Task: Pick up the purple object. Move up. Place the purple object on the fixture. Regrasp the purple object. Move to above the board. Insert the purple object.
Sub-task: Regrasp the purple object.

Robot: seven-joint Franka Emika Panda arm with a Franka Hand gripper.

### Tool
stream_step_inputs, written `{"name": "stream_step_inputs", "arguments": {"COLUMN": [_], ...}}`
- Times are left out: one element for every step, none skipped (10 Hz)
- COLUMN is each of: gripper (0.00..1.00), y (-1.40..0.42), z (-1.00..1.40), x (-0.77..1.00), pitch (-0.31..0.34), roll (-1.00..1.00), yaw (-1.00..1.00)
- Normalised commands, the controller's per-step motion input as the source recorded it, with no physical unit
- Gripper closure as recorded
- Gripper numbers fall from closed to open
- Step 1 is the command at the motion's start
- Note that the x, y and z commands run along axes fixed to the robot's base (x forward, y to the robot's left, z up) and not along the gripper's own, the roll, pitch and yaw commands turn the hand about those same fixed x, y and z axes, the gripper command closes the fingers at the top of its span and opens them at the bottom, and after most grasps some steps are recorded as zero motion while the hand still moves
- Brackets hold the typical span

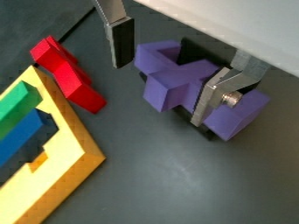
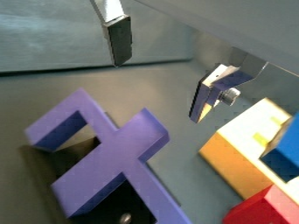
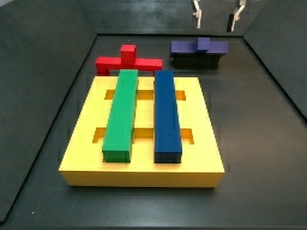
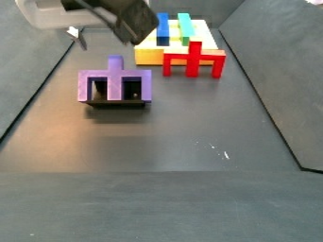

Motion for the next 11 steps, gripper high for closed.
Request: {"name": "stream_step_inputs", "arguments": {"gripper": [0.0,0.0,0.0,0.0,0.0,0.0,0.0,0.0,0.0,0.0,0.0], "y": [0.13,0.24,0.28,0.19,0.0,-0.18,-0.2,-0.29,-0.37,-0.32,-0.32], "z": [0.23,0.12,0.08,0.14,0.25,0.09,0.05,0.0,-0.07,-0.13,-0.22], "x": [0.03,0.0,0.0,0.0,0.0,-0.03,0.0,0.0,0.0,0.0,0.0], "pitch": [0.043,0.02,0.0,0.023,0.049,0.131,0.117,0.103,0.063,0.057,0.0], "roll": [0.89,0.83,0.69,0.79,1.0,1.0,1.0,1.0,1.0,1.0,1.0], "yaw": [0.18,0.0,0.0,-0.07,-0.14,-0.19,-0.2,-0.16,-0.1,-0.11,-0.11]}}
